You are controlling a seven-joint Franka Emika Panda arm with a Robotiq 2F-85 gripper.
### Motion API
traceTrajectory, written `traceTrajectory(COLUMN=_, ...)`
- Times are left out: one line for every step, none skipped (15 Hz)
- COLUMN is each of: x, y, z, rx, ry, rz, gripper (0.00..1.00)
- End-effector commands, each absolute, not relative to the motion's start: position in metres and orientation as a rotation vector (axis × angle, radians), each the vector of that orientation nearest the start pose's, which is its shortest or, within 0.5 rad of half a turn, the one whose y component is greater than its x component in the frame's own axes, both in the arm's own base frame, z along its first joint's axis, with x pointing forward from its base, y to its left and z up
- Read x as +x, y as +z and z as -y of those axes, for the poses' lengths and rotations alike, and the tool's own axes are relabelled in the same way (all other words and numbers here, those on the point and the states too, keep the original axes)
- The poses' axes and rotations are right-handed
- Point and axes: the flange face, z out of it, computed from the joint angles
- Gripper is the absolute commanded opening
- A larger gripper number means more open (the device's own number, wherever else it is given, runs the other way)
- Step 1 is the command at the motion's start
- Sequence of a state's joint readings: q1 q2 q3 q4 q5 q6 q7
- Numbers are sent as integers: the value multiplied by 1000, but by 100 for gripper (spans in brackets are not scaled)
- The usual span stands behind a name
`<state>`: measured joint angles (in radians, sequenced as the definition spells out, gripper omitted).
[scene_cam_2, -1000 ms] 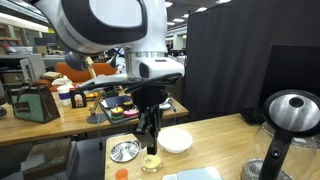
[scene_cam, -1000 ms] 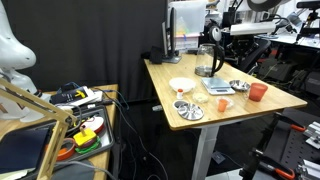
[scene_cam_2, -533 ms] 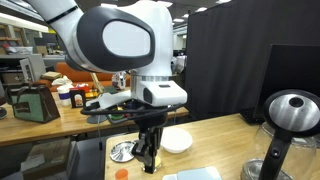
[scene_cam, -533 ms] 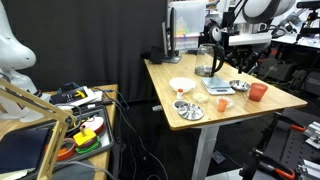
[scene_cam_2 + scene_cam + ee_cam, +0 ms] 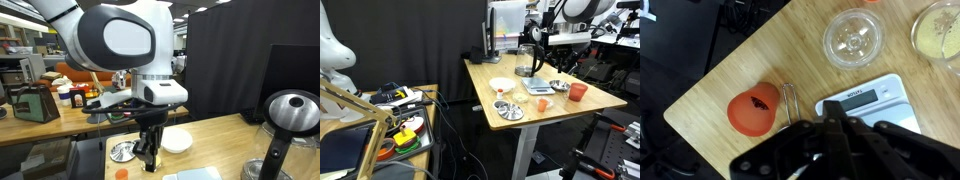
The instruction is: Press a button on the weighing machine on the table
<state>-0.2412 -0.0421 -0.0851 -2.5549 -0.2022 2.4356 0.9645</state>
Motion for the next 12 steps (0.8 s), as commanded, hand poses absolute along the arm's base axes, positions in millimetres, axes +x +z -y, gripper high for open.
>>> traceTrajectory(x=424, y=269, z=148, rx=-2742, ry=88, rz=-1763, gripper=0)
traceTrajectory(x=426, y=263, z=151, rx=-2734, ry=116, rz=-1760, gripper=0)
traceTrajectory(x=431, y=253, z=157, rx=-2723, ry=159, rz=-1754, gripper=0)
traceTrajectory(x=433, y=246, z=162, rx=-2712, ry=190, rz=-1756, gripper=0)
traceTrajectory(x=438, y=235, z=169, rx=-2696, ry=232, rz=-1744, gripper=0)
traceTrajectory(x=443, y=227, z=174, rx=-2686, ry=263, rz=-1733, gripper=0)
traceTrajectory(x=448, y=218, z=179, rx=-2691, ry=293, rz=-1710, gripper=0)
traceTrajectory(x=454, y=211, z=184, rx=-2697, ry=320, rz=-1690, gripper=0)
traceTrajectory(x=460, y=202, z=188, rx=-2714, ry=342, rz=-1674, gripper=0)
traceTrajectory(x=465, y=196, z=192, rx=-2731, ry=358, rz=-1665, gripper=0)
traceTrajectory(x=468, y=192, z=195, rx=-2750, ry=381, rz=-1661, gripper=0)
traceTrajectory(x=459, y=195, z=191, rx=-2725, ry=317, rz=-1693, gripper=0)
